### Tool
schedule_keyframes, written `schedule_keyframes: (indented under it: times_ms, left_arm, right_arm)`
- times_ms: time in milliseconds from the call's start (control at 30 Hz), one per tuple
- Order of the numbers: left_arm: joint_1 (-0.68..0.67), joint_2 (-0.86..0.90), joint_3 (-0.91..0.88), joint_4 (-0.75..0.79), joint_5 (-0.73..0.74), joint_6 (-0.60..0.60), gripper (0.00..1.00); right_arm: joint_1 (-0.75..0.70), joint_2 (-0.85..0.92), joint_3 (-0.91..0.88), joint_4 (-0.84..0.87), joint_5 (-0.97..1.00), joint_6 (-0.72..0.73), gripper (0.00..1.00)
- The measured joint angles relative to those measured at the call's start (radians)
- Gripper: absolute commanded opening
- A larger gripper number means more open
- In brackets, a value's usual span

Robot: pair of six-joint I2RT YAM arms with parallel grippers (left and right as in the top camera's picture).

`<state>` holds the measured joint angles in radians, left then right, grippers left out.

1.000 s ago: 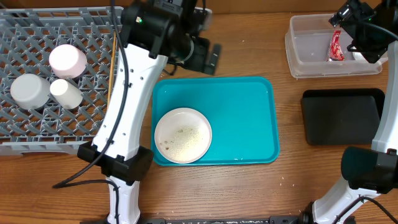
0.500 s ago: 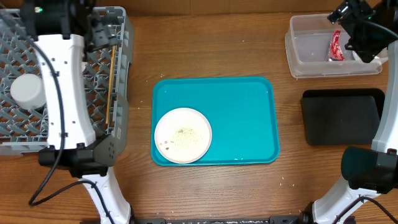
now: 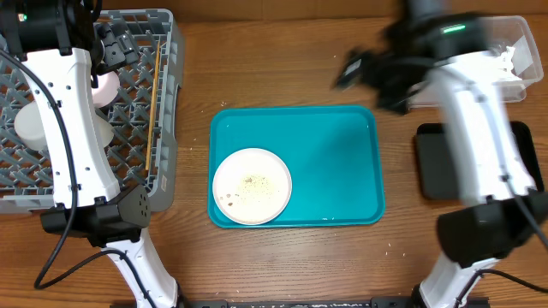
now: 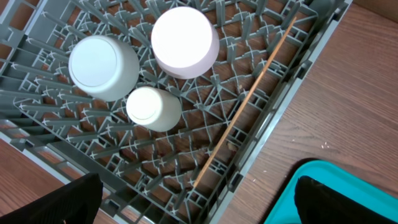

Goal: Sort waste into correct bins and load items into the dishwasher
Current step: 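Reach the right gripper to the white plate on the teal tray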

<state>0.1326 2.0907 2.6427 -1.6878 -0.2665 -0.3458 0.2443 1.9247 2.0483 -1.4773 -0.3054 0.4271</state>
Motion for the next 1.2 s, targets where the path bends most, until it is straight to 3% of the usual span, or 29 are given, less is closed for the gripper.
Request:
schedule_keyframes:
  times_ms: [33,100,133,233,733,833,933,1200]
  left_arm:
    - [0.0,0.0,0.0,0.0,0.0,0.0,1.0]
    - [0.0,0.0,0.0,0.0,0.0,0.0,1.0]
    - [0.0,0.0,0.0,0.0,0.0,0.0,1.0]
    - [0.0,0.0,0.0,0.0,0.0,0.0,1.0]
    - [0.0,0.0,0.0,0.0,0.0,0.0,1.0]
    - [0.0,0.0,0.0,0.0,0.0,0.0,1.0]
    - [0.0,0.0,0.0,0.0,0.0,0.0,1.0]
    - [0.0,0.0,0.0,0.0,0.0,0.0,1.0]
  right_arm:
    - [0.056,0.001,-0.052,0.036,0.021,-0.006,0.84]
    - [0.156,0.005,-0.155,0.119,0.046,-0.008,0.73]
    - [0.196,0.009,-0.204,0.164,0.053,-0.01,0.61]
    - [0.286,0.015,-0.345,0.304,0.075,0.011,0.49]
    - [0.38,0.018,-0.727,0.644,0.052,0.166,0.49]
    - [0.38,0.018,-0.768,0.703,0.051,0.184,0.42]
    - [0.38,0.018,-0.816,0.726,0.075,0.228,0.33]
    - [0.359,0.01,-0.82,0.688,0.114,0.268,0.34]
